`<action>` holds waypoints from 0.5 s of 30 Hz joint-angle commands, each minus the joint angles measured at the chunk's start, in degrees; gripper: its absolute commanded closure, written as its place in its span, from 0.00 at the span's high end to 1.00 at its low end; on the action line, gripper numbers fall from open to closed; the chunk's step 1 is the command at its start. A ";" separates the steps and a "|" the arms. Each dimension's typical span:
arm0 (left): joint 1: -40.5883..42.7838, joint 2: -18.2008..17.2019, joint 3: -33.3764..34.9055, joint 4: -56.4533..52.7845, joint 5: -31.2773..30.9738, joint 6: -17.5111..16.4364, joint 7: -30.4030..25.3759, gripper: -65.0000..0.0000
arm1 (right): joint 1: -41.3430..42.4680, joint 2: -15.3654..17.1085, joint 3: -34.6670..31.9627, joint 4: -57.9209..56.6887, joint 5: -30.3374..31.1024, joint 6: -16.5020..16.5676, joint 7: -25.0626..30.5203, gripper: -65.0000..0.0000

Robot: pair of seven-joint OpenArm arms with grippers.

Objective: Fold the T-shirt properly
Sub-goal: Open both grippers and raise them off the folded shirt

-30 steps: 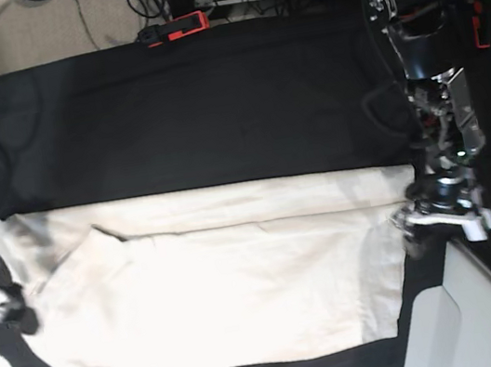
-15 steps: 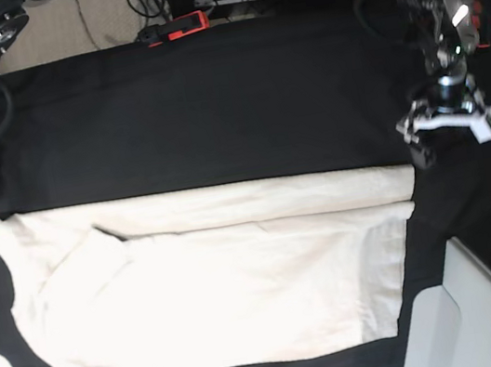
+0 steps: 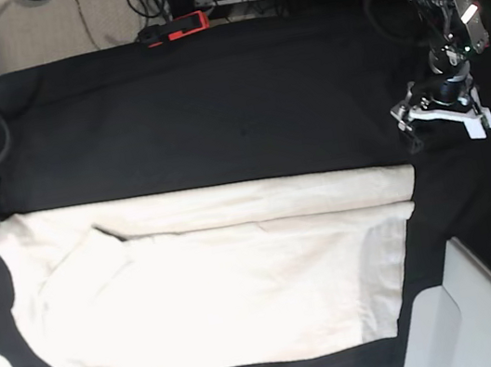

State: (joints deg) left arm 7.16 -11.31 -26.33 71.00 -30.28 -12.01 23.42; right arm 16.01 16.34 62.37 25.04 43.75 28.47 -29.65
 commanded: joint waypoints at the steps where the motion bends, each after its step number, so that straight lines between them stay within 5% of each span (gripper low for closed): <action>1: -0.70 -0.78 -0.35 0.78 -0.71 -0.34 -1.22 0.84 | 0.91 0.94 -0.08 -0.29 -0.27 -0.56 0.68 0.57; 15: -2.72 0.28 -0.27 0.51 -0.79 -0.34 -0.96 0.86 | 2.93 0.85 -6.59 -0.64 0.08 -0.56 0.95 0.57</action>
State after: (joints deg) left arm 5.10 -10.31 -26.41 70.54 -30.39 -11.97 23.46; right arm 18.09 16.19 55.96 23.99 44.12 28.03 -28.49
